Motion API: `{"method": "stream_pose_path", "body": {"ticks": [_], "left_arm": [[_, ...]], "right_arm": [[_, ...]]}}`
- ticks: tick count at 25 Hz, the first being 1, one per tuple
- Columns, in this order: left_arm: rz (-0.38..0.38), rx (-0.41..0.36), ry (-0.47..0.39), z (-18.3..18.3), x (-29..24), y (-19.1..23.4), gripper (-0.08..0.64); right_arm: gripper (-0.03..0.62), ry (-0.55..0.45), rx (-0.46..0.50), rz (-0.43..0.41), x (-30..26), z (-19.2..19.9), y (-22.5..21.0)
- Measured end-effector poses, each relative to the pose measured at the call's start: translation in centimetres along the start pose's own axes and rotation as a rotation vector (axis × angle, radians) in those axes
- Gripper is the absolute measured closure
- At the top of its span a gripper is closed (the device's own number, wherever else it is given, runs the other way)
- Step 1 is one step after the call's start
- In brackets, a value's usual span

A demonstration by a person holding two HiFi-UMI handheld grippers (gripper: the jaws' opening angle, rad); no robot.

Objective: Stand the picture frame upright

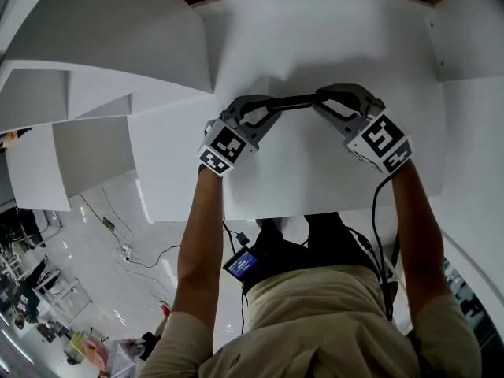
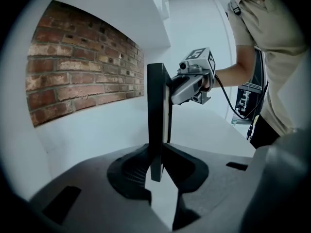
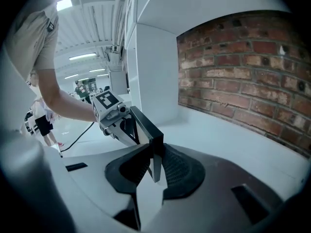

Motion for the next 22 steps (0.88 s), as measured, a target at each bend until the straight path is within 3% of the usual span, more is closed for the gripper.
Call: {"method": "stream_pose_path", "body": {"ticks": [17, 22], "left_arm": [[0.054, -0.029, 0.023, 2.0, -0.2, -0.2, 0.482], [0.056, -0.047, 0.016, 1.9, 0.8, -0.6, 0.477]], "right_arm": [[0.512, -0.01, 0.06, -0.019, -0.1, 1.0, 0.5], [0.448, -0.004, 0.061, -0.05, -0.2, 1.1, 1.3]]}}
Point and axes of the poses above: the fingertips, and each gripper's own axes: x backward along the fingers, y to its left, z out of its underside, the point moved 6 cm from there along x, backward along the fingers, and after that the axes turned 13 degrees about -y, right-handed, at the moved point
